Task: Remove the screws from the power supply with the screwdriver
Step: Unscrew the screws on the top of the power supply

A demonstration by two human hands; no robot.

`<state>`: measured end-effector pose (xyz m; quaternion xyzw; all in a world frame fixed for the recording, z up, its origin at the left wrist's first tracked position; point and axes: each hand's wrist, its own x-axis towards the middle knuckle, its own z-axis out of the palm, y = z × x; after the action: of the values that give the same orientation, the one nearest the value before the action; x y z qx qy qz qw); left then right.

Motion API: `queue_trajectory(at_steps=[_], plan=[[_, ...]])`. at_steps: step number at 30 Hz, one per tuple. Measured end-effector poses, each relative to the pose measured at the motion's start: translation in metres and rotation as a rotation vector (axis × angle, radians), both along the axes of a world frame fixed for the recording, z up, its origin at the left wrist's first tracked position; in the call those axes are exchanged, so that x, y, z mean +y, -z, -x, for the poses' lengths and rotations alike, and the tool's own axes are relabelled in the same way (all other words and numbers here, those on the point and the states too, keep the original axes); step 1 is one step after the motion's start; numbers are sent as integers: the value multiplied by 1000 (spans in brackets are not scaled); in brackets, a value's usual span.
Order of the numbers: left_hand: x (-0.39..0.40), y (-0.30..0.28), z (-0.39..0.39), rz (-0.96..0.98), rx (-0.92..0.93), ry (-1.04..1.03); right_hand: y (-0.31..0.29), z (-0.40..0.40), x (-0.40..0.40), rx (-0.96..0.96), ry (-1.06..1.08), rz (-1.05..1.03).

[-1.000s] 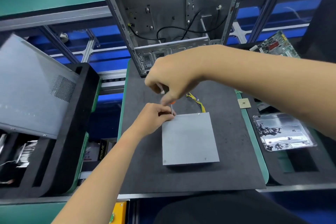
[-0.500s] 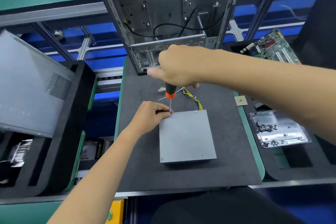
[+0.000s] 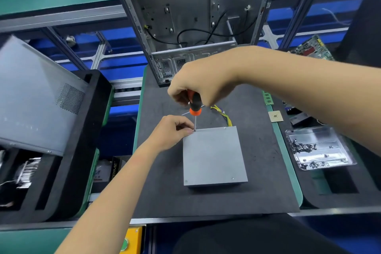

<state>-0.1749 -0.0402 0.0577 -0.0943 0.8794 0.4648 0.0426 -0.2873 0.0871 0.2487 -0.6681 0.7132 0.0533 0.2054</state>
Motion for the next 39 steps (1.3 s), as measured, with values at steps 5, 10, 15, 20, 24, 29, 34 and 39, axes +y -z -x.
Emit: queue_trajectory(at_steps=[5, 10, 15, 20, 24, 29, 34, 39], plan=[[0, 0, 1, -27, -11, -10, 14, -8, -3, 337, 112, 46], [0, -1, 1, -19, -14, -9, 6, -1, -2, 123, 79, 101], [0, -3, 3, -3, 3, 30, 2, 0, -1, -109, 38, 26], [0, -4, 5, 12, -18, 24, 11, 3, -1, 121, 221, 25], [0, -4, 6, 28, -22, 34, 14, 7, 0, 55, 78, 79], [1, -4, 7, 46, -10, 30, -1, 5, 2, -89, 2, 86], [0, -5, 7, 42, -19, 26, 10, -1, 0, 2, 103, 76], [1, -6, 7, 80, -39, 30, 17, 5, -3, 57, 116, 104]])
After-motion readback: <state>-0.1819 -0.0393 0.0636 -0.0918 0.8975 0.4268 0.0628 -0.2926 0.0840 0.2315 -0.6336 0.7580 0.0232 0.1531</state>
